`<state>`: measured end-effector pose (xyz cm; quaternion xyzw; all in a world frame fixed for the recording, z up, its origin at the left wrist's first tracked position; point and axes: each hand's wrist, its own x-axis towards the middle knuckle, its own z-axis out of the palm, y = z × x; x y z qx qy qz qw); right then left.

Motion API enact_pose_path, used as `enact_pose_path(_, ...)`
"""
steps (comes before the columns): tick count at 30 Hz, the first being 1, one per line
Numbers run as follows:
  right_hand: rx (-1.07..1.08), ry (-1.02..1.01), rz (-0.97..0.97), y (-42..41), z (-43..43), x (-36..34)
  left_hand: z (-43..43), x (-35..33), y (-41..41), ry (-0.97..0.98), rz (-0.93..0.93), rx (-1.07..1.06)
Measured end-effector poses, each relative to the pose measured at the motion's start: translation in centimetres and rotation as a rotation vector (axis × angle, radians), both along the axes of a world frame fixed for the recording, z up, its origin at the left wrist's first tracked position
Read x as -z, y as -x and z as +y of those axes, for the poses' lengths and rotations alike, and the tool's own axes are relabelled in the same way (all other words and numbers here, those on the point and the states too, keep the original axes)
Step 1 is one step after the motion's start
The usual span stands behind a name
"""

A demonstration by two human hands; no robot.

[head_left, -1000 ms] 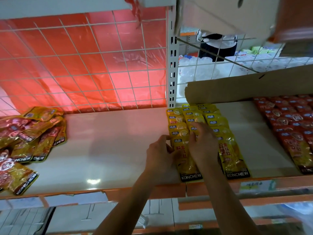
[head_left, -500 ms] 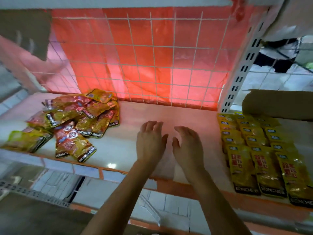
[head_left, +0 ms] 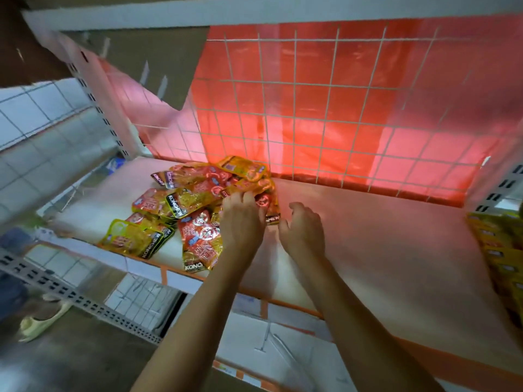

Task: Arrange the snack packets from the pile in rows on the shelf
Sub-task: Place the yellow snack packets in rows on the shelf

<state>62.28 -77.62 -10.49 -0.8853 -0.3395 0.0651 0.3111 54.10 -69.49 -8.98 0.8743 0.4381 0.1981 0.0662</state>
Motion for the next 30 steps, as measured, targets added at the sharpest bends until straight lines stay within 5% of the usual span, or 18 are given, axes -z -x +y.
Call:
enact_pose_path(8,0.065,0.115,0.004,-0.9,5.6,0.3,6.2,-1.0,-1.9,0.105,0.211,0.09)
enact_pose_path(12,0.147,0.075,0.236,-2.0,6.1,0.3,6.3,-0.4,-2.2,0.091,0.247,0.091)
enact_pose_path(22,0.173,-0.203,0.681,-4.3,1.3,0.1,3.7,-1.3,-2.9,0.245,0.075,0.036)
enact_pose_path(30,0.254,-0.246,0.575,-8.2,-5.4,-0.5,-1.5,-0.4,-6.8,0.568,-0.247,0.121)
